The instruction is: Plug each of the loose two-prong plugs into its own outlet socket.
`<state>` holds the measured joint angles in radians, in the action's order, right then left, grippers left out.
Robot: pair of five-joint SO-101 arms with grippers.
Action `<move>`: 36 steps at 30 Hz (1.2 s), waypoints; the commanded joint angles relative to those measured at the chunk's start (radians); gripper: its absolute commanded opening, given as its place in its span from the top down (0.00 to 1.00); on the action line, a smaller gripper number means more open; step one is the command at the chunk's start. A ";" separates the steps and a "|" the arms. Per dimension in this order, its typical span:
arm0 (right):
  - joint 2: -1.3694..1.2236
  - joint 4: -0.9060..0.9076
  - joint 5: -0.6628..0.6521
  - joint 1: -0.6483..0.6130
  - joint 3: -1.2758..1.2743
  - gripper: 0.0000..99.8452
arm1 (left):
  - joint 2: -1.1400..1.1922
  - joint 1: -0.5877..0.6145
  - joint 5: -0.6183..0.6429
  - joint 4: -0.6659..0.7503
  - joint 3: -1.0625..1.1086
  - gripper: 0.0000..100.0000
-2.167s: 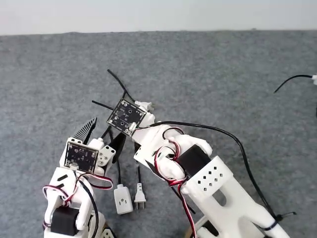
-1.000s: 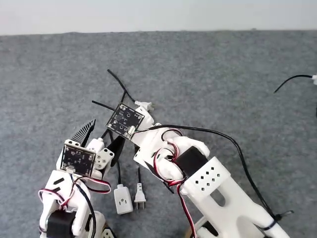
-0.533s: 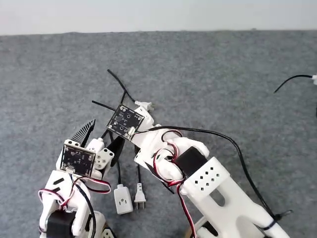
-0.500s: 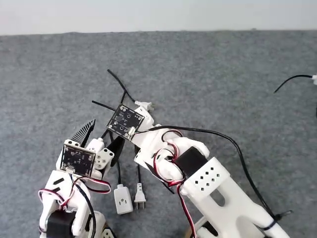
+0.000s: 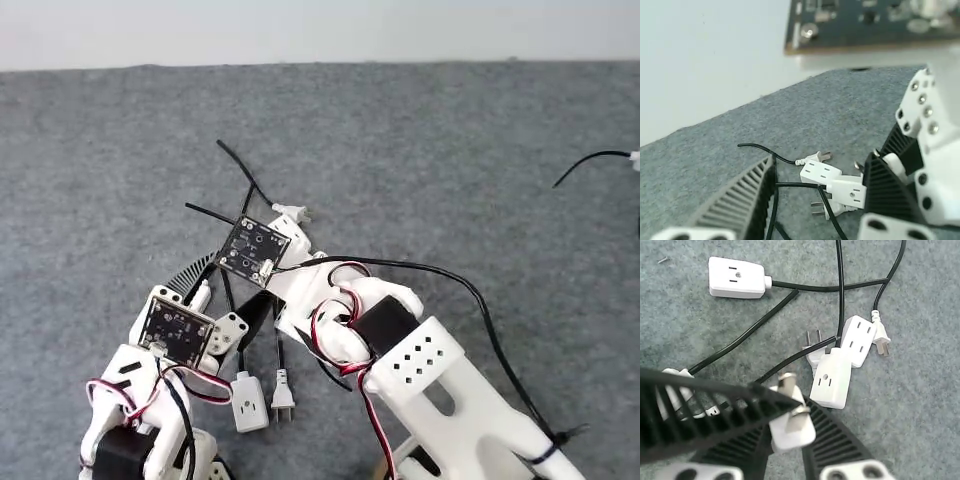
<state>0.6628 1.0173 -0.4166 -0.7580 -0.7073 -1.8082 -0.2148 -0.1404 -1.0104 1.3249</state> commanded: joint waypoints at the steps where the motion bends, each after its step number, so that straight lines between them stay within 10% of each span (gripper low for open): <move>1: 0.021 -0.016 -0.015 0.008 0.009 0.99 | -0.020 -0.015 -0.017 0.000 -0.041 0.72; 36: 0.200 -0.022 -0.017 0.139 0.035 0.99 | -0.020 0.226 -0.015 0.436 0.315 0.72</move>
<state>0.9160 1.0526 -0.4196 -0.6352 -0.7288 -1.8082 -0.0261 -0.1864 -0.6268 1.6471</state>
